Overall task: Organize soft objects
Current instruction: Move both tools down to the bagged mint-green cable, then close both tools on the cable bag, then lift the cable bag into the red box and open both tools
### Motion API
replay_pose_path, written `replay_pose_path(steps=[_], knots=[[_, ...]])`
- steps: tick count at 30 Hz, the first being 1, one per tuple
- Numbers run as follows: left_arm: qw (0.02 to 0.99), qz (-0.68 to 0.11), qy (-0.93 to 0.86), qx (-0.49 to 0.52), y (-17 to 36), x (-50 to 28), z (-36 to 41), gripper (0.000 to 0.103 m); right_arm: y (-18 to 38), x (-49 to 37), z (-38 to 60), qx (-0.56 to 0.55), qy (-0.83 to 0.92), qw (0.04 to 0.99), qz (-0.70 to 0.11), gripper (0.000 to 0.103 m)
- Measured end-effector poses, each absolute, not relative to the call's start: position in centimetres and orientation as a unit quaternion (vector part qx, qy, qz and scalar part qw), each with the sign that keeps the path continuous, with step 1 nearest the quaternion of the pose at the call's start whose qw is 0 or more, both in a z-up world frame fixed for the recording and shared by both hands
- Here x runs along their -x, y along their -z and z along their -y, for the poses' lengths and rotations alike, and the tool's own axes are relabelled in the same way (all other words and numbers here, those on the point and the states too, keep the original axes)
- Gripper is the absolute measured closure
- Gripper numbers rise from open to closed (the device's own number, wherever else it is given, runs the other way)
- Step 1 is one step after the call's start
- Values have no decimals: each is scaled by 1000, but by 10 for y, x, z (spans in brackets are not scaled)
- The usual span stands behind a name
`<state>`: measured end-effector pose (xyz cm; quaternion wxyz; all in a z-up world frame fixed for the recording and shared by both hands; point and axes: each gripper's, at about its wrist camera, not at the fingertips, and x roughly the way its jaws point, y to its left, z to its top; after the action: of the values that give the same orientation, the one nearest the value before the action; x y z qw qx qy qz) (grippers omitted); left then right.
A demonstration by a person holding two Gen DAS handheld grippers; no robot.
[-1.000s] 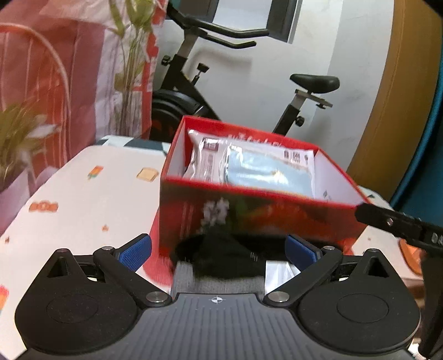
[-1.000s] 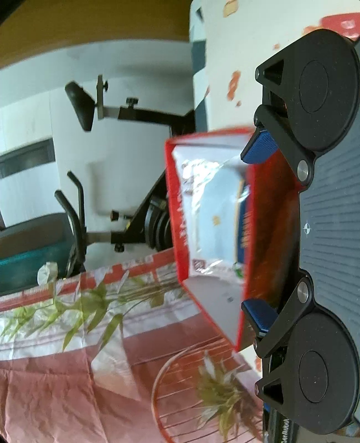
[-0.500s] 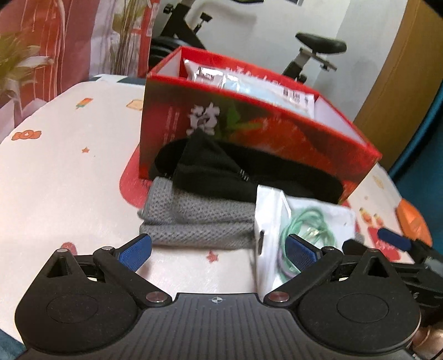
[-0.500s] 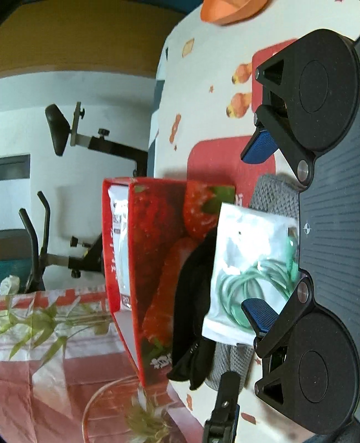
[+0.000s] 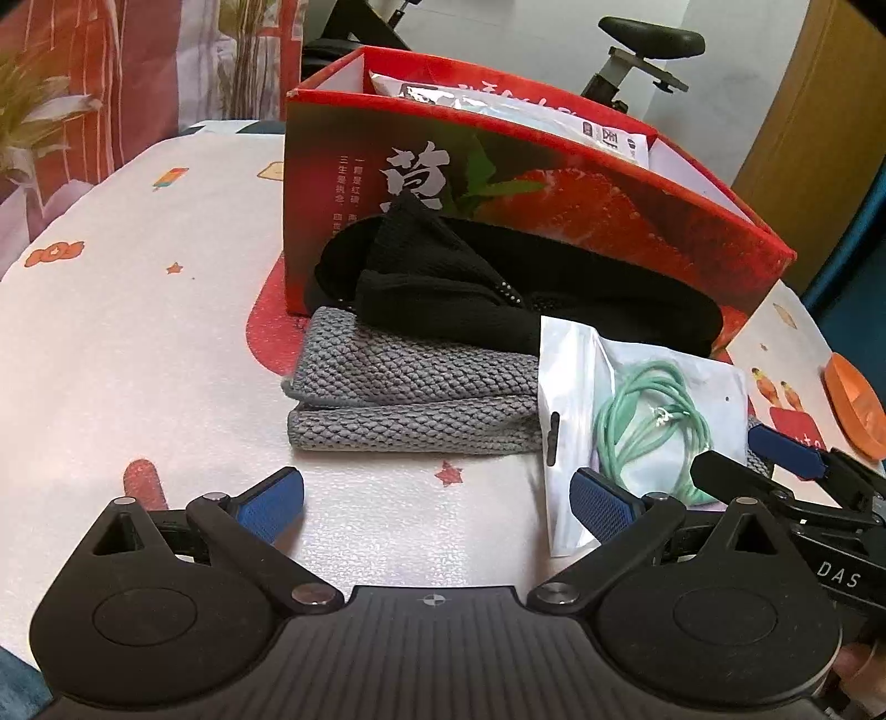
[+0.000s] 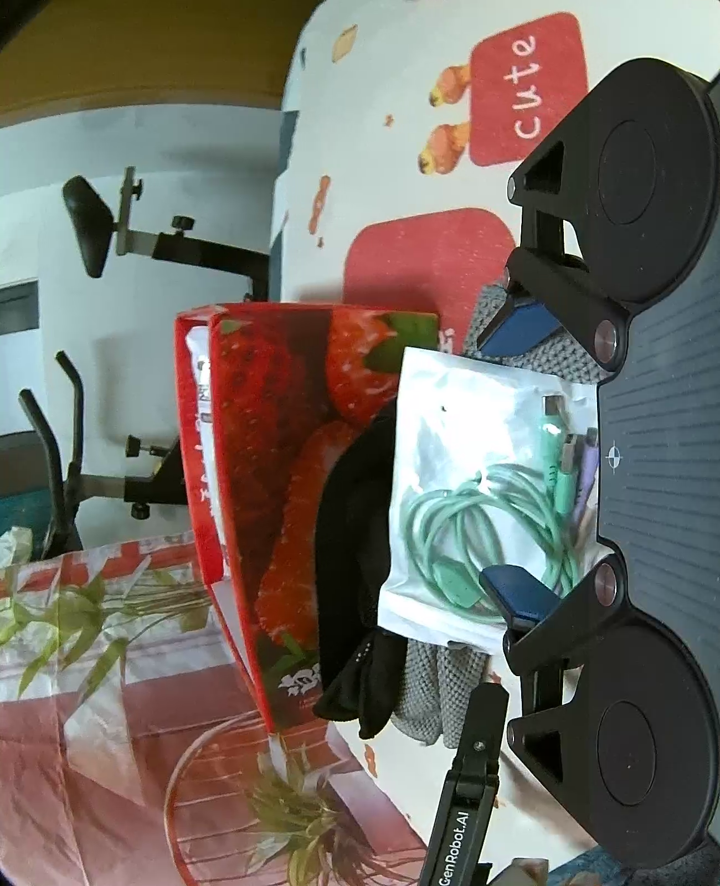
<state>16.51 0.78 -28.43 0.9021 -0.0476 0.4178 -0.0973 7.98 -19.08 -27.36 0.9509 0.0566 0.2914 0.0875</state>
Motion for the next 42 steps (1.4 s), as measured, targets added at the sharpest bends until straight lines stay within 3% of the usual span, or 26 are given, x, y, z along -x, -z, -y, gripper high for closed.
replay_pose_path(steps=[4,10,19,23,28,30,31,42], knots=[[901,-416,103,63,285,-166,-9,1,279,-83,194,-69,-95,947,-298,29],[904,-400,134,66,282,-166,-3,14,284,-84,188,-59,-114,945,-301,36],[887,-403,196,110,292,-170,4,43,283,-84,182,-44,-133,945,-296,42],[878,-409,212,131,302,-177,10,60,281,-84,183,-45,-136,944,-296,43],[874,-404,231,139,307,-180,16,62,276,-83,199,-96,-134,942,-293,44],[874,-402,233,142,309,-179,15,62,276,-82,203,-109,-131,941,-294,52],[873,-402,234,147,310,-179,14,63,276,-83,203,-110,-128,940,-295,62],[869,-389,260,161,300,-172,8,64,263,-73,203,-116,-138,945,-275,77]])
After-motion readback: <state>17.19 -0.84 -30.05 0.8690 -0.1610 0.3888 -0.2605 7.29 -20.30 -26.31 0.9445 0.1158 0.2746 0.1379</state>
